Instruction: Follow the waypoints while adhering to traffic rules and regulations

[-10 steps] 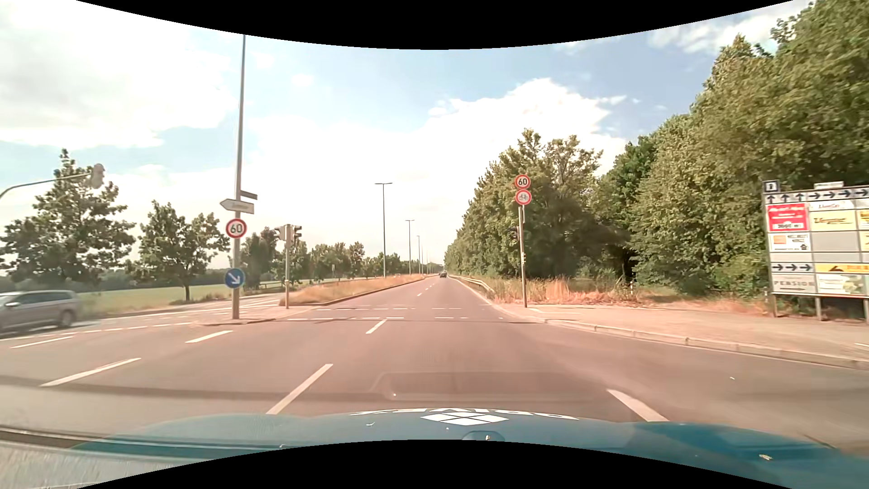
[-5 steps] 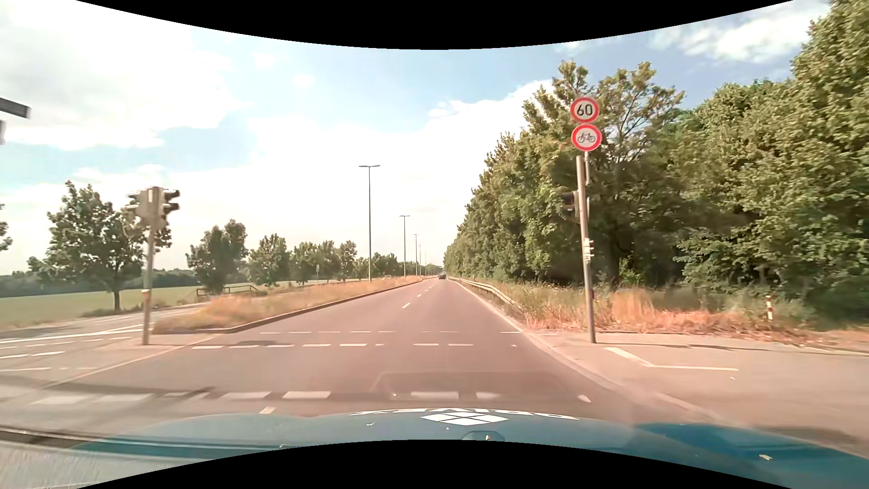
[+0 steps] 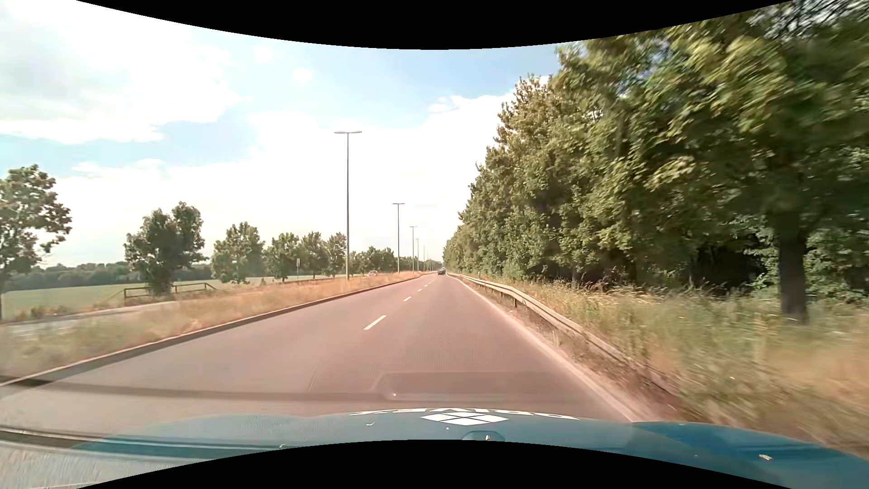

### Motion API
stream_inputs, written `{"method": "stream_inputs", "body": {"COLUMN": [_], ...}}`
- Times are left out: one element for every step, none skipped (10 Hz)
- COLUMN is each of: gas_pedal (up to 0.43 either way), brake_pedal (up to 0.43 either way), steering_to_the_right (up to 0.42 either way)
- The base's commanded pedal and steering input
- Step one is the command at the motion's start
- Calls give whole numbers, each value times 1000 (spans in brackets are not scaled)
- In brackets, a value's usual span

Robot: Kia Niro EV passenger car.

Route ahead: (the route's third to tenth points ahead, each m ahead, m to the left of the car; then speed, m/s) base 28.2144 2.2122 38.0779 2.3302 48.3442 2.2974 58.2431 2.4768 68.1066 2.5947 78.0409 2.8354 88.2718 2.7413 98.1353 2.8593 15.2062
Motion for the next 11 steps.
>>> {"method": "stream_inputs", "body": {"gas_pedal": [197,197,197,209,209,209,209,209,209,209,209], "brake_pedal": [0,0,0,0,0,0,0,0,0,0,0], "steering_to_the_right": [-2,-3,-4,-4,-4,-4,-4,-5,-6,-6,-6]}}
